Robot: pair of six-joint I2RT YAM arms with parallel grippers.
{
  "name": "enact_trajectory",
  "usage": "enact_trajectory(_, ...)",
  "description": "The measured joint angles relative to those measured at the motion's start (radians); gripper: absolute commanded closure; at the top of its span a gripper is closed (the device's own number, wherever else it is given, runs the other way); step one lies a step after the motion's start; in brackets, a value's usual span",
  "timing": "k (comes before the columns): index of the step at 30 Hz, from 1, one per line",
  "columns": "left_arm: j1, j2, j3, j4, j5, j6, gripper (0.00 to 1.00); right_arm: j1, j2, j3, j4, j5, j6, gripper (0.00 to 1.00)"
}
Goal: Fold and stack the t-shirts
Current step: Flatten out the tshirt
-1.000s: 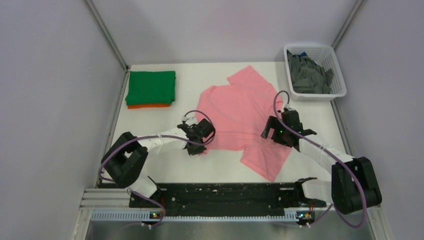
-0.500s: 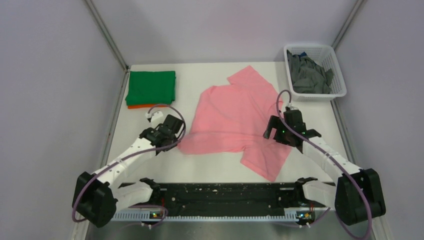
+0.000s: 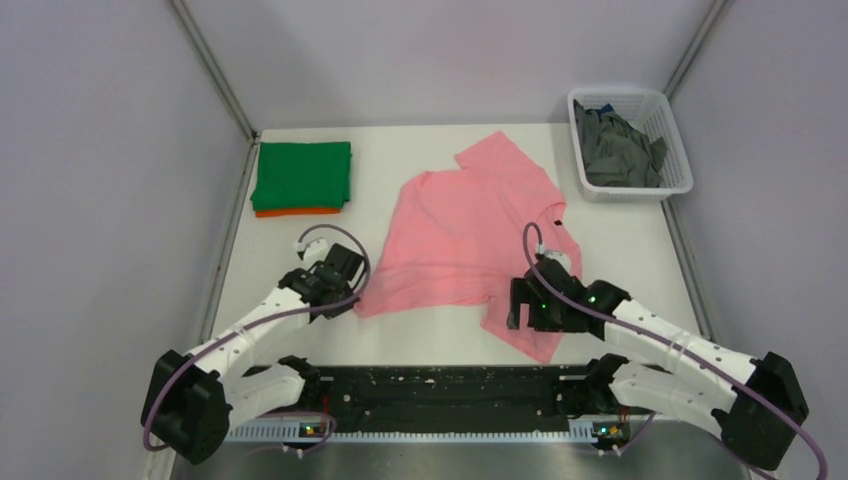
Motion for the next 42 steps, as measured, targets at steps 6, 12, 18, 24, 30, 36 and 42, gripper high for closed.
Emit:
enact_trajectory(6, 0.002, -0.029, -0.034, 0.004, 0.034, -0.006, 1.00, 0.102, -0.028, -0.006, -0.147, 0.051, 0.181, 0.11)
enact_trajectory(12, 0.002, -0.063, -0.050, 0.004, 0.041, -0.015, 1.00, 0.105, -0.098, -0.094, -0.205, 0.060, 0.290, 0.25)
enact_trajectory(18, 0.002, -0.065, -0.051, 0.004, 0.048, -0.018, 1.00, 0.105, -0.095, -0.136, -0.206, 0.049, 0.319, 0.40)
enact_trajectory(24, 0.002, -0.064, -0.051, 0.005, 0.053, -0.018, 1.00, 0.105, -0.038, -0.140, -0.161, 0.019, 0.310, 0.55)
enact_trajectory(30, 0.002, -0.058, -0.051, 0.007, 0.059, -0.018, 1.00, 0.105, -0.002, -0.135, -0.166, 0.023, 0.292, 0.68)
enact_trajectory(36, 0.002, -0.048, -0.051, 0.010, 0.064, -0.019, 1.00, 0.105, 0.018, -0.132, -0.141, 0.016, 0.286, 1.00)
enact_trajectory(42, 0.002, -0.048, -0.050, 0.010, 0.066, -0.017, 1.00, 0.105, 0.014, -0.138, -0.077, 0.013, 0.294, 1.00)
